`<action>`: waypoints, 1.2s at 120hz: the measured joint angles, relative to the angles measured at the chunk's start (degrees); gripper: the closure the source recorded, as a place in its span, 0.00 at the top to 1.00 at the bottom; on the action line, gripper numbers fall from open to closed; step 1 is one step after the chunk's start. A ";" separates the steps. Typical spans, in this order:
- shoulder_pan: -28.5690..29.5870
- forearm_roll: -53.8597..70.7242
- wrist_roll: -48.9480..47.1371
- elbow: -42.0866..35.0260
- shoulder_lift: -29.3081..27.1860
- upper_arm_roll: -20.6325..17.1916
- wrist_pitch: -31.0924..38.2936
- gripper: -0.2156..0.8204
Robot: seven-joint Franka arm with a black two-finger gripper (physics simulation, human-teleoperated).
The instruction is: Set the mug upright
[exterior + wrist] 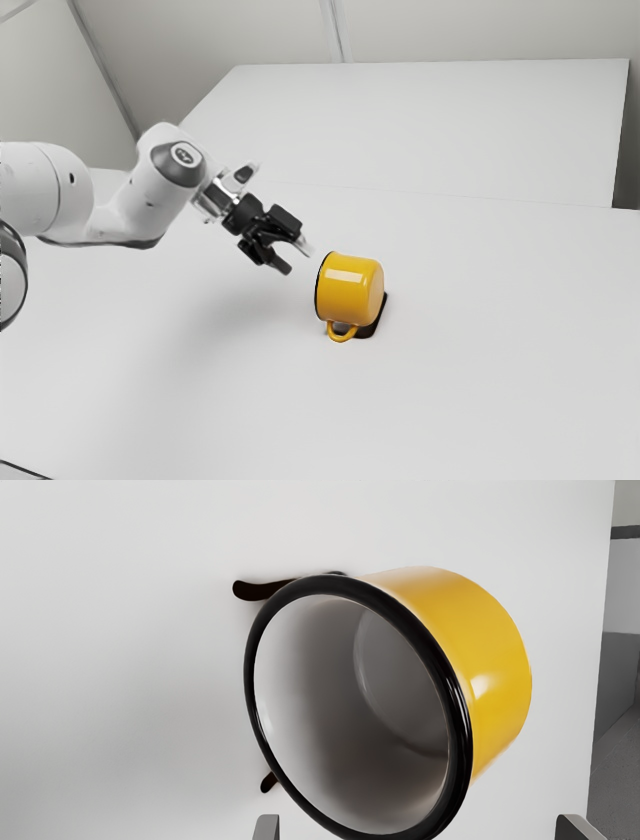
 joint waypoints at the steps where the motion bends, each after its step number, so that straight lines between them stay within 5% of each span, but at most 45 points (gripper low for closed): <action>1: -0.02 -0.29 0.30 0.00 0.12 0.01 0.01 0.79; 76: -0.23 -18.98 13.98 0.78 8.54 -0.97 -7.97 0.78; 119: -0.17 -21.30 17.41 0.93 9.04 -1.84 -12.33 0.23; 144: -0.24 -21.30 18.69 1.05 8.83 -2.02 -12.93 0.10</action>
